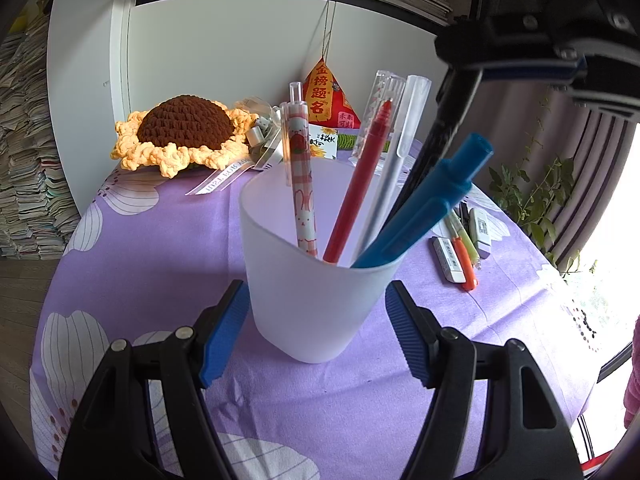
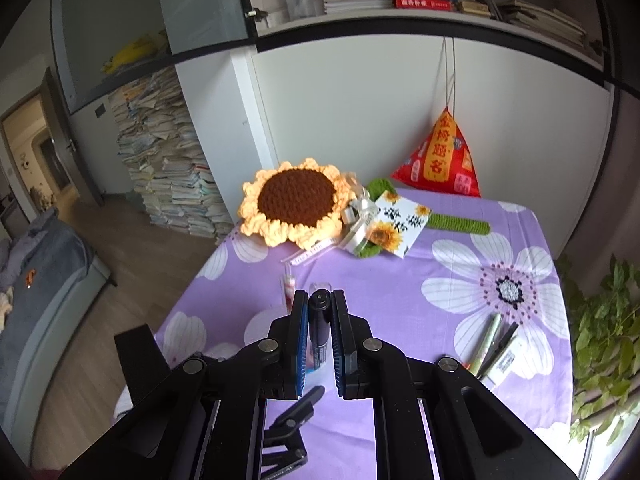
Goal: Organize stationery
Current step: 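Carry the black marker with the right tool and release it into the cup, then move the right tool to the pens and grasp the green highlighter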
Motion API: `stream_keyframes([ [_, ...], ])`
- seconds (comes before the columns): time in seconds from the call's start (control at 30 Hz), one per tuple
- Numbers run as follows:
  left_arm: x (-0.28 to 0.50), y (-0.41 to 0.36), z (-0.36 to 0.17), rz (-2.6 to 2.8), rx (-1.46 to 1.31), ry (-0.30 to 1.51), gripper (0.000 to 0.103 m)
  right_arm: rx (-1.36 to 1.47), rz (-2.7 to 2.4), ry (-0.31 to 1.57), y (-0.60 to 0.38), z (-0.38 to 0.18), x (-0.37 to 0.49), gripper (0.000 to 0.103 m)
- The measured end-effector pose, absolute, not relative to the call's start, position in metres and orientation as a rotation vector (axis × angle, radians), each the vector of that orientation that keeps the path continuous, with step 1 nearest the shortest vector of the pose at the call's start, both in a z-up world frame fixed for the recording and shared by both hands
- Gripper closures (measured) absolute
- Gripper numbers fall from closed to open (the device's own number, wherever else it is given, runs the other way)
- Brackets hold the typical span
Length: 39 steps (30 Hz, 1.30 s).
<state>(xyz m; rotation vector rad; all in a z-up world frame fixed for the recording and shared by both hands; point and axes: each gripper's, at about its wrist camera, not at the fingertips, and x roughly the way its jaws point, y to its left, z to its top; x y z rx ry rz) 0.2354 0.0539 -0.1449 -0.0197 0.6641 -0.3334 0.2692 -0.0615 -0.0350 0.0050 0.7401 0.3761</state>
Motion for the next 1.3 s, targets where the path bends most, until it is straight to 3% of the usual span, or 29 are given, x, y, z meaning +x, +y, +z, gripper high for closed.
stream_keyframes([
  [0.47, 0.233, 0.052, -0.146, -0.335, -0.020, 0.665, 0.034, 0.106, 0.236, 0.699, -0.119, -0.021, 0.279, 0.091],
  [0.73, 0.233, 0.051, -0.147, -0.336, -0.021, 0.665, 0.034, 0.276, 0.042, 1.007, -0.193, -0.092, 0.351, 0.091],
  [0.97, 0.232, 0.051, -0.147, -0.336, -0.021, 0.666, 0.034, 0.275, -0.024, 1.133, -0.208, -0.140, 0.379, 0.090],
  [1.1, 0.233, 0.052, -0.147, -0.336, -0.021, 0.666, 0.034, 0.275, -0.059, 1.160, -0.211, -0.150, 0.390, 0.073],
  [1.3, 0.232, 0.051, -0.147, -0.337, -0.021, 0.666, 0.034, 0.272, -0.083, 1.190, -0.209, -0.159, 0.405, 0.072],
])
